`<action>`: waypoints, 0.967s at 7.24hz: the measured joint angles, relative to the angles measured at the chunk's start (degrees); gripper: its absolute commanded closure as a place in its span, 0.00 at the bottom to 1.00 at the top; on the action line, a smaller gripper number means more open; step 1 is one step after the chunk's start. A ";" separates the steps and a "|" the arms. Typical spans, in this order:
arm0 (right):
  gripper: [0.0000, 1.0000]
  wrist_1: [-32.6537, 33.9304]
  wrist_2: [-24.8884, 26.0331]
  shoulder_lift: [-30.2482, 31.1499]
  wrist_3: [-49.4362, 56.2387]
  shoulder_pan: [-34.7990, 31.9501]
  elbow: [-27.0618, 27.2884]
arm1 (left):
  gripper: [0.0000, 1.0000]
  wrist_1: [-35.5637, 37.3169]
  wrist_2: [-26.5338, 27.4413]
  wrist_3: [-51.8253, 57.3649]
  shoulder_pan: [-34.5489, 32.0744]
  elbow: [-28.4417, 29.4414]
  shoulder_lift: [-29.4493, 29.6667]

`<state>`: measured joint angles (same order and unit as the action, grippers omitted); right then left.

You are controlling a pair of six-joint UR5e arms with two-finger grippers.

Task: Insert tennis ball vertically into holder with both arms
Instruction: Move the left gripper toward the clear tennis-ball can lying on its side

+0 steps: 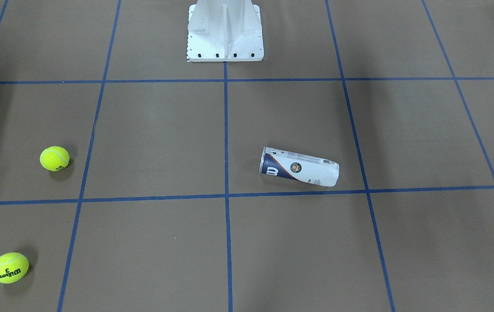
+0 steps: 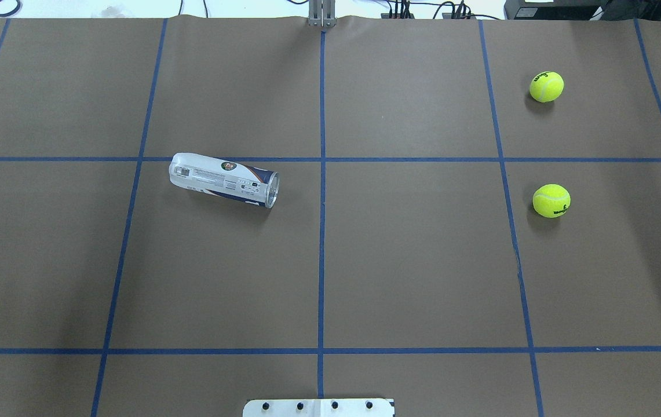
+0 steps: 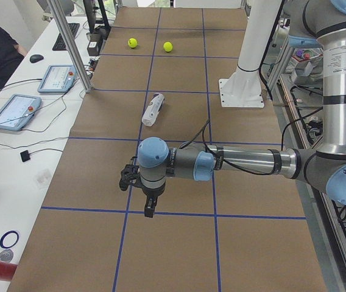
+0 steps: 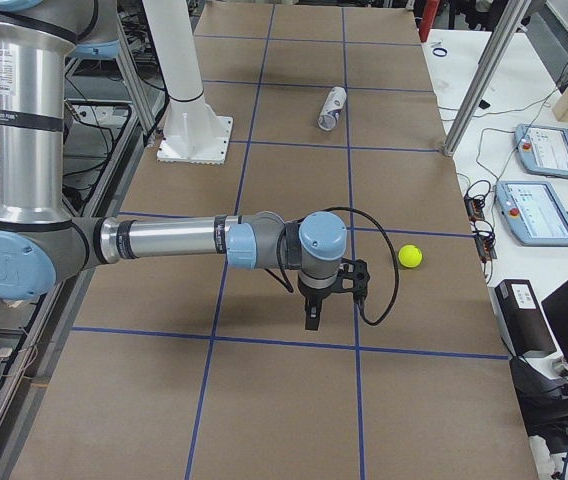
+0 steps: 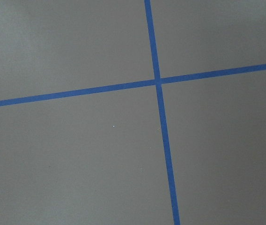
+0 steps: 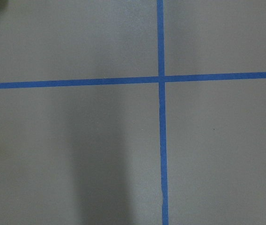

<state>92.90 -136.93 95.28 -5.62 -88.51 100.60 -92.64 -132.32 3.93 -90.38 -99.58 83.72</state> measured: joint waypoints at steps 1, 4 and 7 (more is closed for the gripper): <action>0.01 0.00 -0.02 0.15 0.02 0.00 0.08 | 0.01 0.00 0.01 0.04 0.02 0.03 0.00; 0.01 0.00 -0.14 0.11 0.01 0.00 0.33 | 0.01 -0.15 0.06 0.15 -0.02 -0.32 0.21; 0.01 0.00 -0.20 -0.40 -0.02 0.00 0.54 | 0.01 -8.51 -1.19 -0.38 0.14 -0.73 0.80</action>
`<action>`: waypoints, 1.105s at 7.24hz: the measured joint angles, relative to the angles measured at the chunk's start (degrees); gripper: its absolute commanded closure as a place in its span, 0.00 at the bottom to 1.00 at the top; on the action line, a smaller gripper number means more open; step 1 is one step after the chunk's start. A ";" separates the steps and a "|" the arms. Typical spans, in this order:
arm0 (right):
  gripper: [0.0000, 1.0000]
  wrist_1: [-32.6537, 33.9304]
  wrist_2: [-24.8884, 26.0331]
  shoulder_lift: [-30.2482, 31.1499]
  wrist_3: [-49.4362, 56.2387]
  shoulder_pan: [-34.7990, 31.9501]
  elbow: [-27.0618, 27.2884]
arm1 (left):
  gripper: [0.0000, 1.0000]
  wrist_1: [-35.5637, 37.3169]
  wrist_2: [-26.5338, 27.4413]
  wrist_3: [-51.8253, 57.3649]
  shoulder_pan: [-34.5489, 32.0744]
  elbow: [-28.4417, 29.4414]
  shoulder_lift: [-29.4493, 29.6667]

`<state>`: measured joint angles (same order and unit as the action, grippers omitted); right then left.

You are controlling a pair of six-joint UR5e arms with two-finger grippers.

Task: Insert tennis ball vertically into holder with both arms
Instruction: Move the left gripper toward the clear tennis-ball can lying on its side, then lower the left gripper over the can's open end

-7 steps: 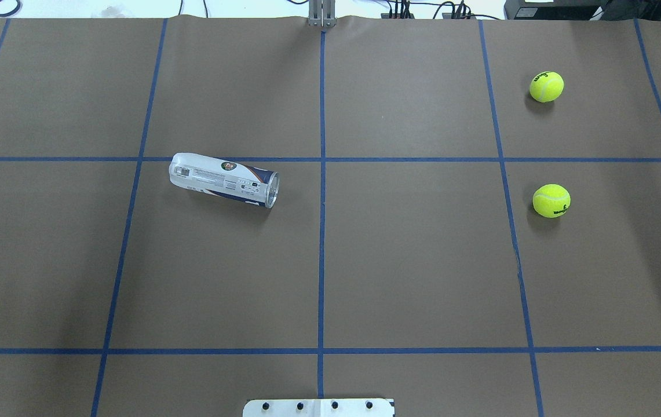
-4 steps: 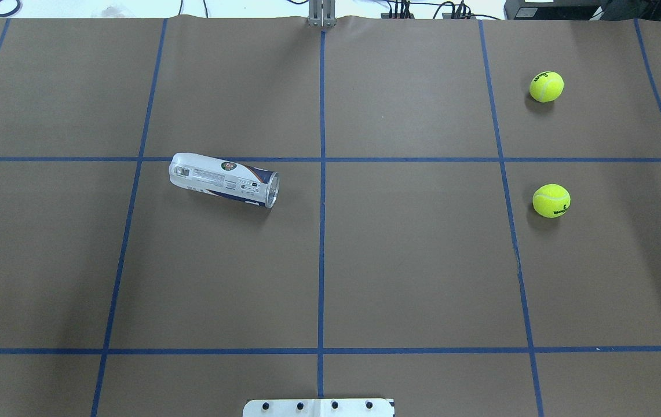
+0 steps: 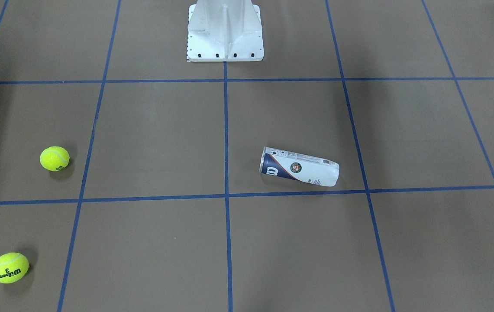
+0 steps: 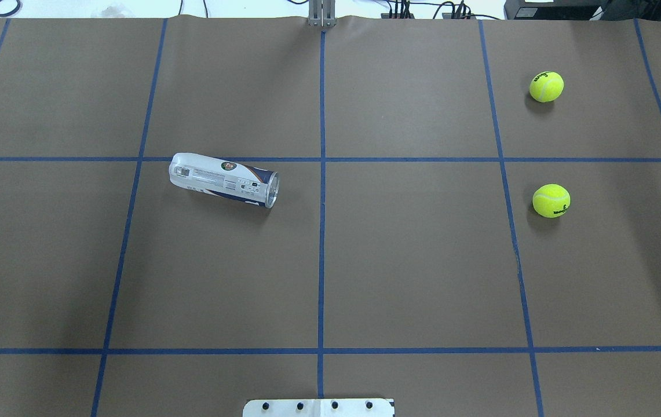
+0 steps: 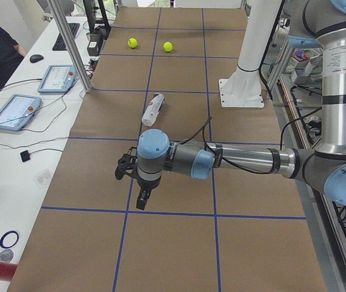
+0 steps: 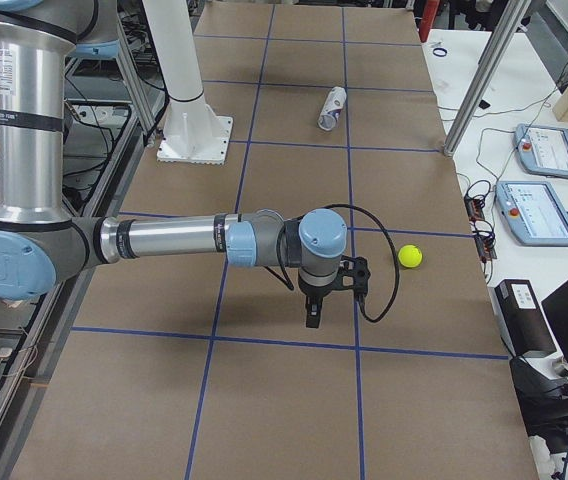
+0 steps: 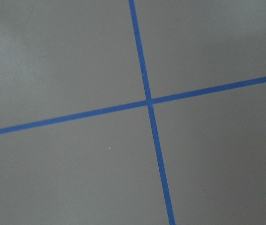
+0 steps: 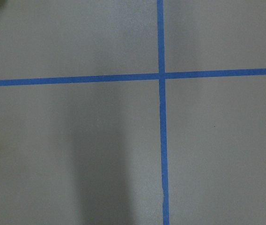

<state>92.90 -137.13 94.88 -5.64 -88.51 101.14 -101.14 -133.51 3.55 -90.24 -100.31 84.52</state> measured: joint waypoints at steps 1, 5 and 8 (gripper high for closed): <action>0.01 0.00 -0.06 -0.15 -0.04 0.00 0.06 | 0.01 -2.26 -2.02 0.18 1.40 -0.28 1.82; 0.01 0.00 -0.47 -0.46 -0.07 0.00 0.10 | 0.01 -3.18 -2.71 0.39 17.62 -1.97 17.93; 0.01 0.00 -1.04 -1.35 -0.09 0.00 0.15 | 0.01 -0.61 -0.21 2.06 33.26 -1.67 33.34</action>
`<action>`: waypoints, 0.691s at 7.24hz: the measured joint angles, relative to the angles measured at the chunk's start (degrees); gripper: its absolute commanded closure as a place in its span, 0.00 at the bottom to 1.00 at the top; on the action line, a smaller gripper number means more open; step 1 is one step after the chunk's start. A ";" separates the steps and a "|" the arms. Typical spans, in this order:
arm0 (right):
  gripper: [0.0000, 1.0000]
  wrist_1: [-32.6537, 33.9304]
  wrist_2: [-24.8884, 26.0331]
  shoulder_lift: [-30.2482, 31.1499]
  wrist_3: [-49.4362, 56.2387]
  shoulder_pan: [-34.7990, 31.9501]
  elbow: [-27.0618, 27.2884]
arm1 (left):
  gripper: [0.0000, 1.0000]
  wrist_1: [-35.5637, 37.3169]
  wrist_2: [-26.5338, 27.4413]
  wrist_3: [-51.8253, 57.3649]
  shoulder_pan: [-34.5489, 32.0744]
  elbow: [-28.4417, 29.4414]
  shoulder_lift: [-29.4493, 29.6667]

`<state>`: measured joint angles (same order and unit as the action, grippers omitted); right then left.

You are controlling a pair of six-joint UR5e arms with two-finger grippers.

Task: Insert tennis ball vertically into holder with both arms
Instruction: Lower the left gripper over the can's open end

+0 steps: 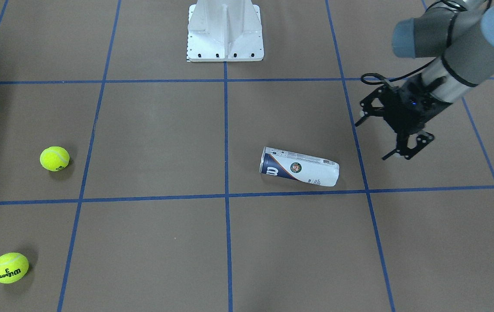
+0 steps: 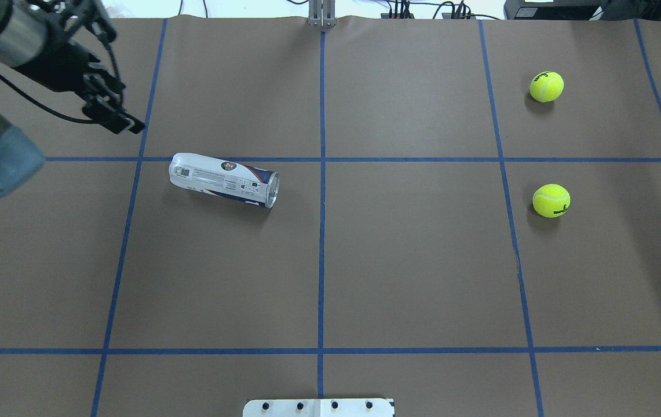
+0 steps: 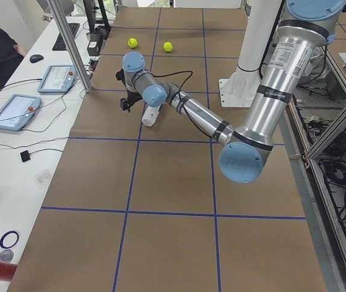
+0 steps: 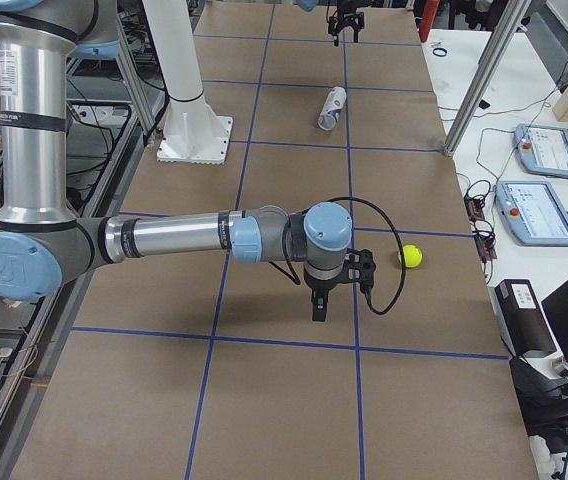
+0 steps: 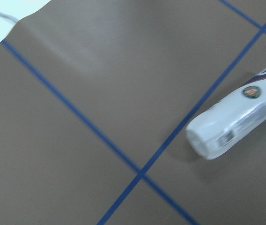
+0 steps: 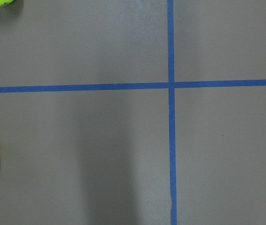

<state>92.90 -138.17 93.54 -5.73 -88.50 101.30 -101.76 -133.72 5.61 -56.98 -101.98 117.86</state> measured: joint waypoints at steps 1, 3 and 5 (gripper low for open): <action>0.01 0.00 -0.41 -0.28 -0.04 0.00 0.00 | 0.01 3.96 3.09 4.11 4.25 0.35 5.50; 0.01 0.00 -1.25 -0.64 -0.07 0.02 -0.10 | 0.01 12.73 17.36 16.22 12.55 1.03 13.42; 0.00 0.00 -1.53 -0.74 -0.13 0.07 -0.36 | 0.01 15.14 31.74 24.35 20.37 2.28 15.00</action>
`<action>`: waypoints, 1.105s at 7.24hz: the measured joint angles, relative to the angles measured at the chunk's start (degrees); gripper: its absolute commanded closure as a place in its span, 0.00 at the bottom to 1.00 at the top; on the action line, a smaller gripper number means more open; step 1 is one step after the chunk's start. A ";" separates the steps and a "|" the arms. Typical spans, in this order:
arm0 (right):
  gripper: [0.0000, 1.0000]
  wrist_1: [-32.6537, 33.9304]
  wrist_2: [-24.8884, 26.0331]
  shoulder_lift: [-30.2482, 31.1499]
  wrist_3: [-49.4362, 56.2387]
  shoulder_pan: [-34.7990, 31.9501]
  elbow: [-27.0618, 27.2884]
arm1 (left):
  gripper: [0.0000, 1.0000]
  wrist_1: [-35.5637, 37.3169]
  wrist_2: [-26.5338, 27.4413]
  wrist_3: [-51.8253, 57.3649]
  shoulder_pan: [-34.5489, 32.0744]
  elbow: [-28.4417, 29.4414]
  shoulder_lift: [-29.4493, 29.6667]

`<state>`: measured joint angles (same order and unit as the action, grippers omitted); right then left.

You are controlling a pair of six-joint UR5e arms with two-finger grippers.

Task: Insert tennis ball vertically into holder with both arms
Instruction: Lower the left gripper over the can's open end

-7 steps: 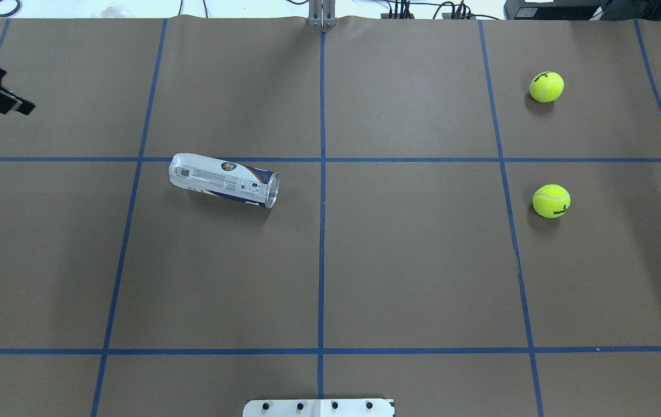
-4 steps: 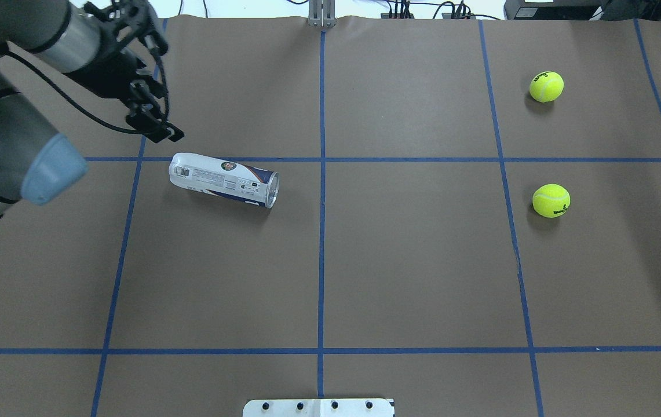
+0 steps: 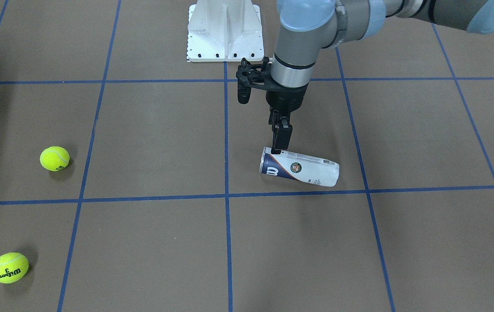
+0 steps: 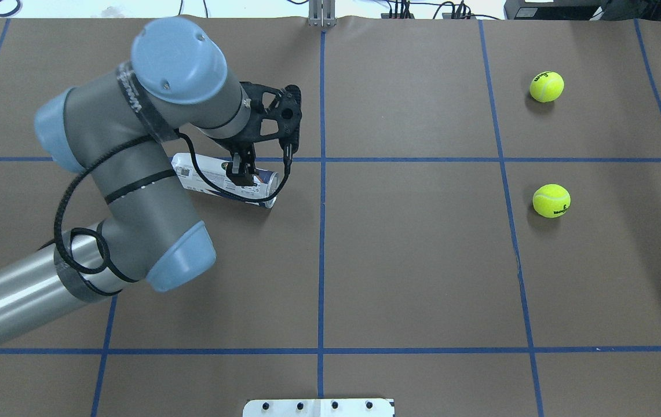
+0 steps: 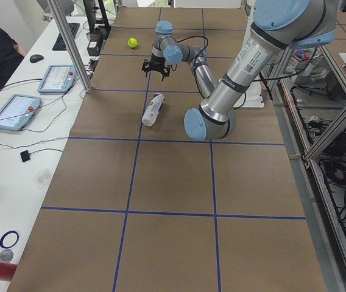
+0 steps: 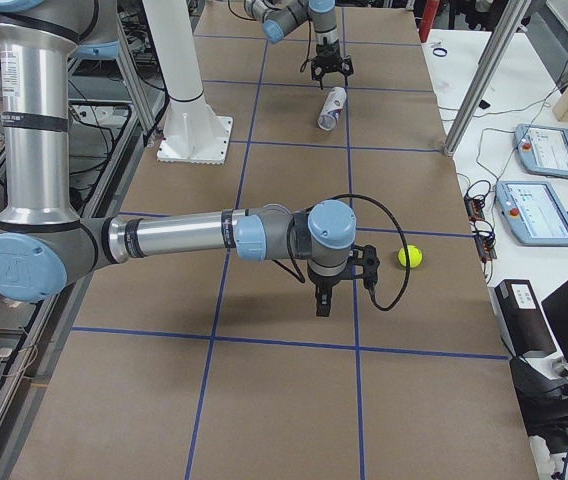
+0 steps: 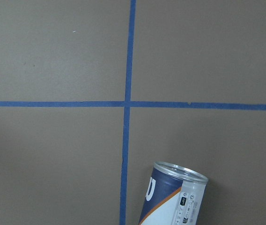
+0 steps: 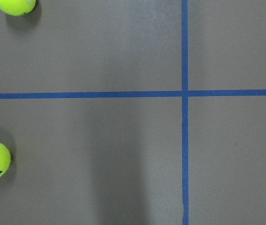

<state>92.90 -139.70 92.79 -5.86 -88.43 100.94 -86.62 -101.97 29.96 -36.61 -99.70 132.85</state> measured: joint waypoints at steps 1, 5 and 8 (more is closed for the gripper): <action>0.01 0.00 -0.01 0.00 -0.02 0.01 -0.10 | 0.01 0.33 2.36 1.61 2.10 0.88 -0.01; 0.01 0.08 0.02 0.02 0.01 -0.01 -0.27 | 0.02 1.26 7.97 2.58 7.31 5.40 0.38; 0.01 0.09 0.04 0.02 -0.01 0.02 -0.30 | 0.06 0.56 8.80 2.11 8.07 7.35 1.07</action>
<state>92.99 -139.66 92.81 -5.86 -88.42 100.64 -86.06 -93.18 32.08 -28.54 -92.35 133.93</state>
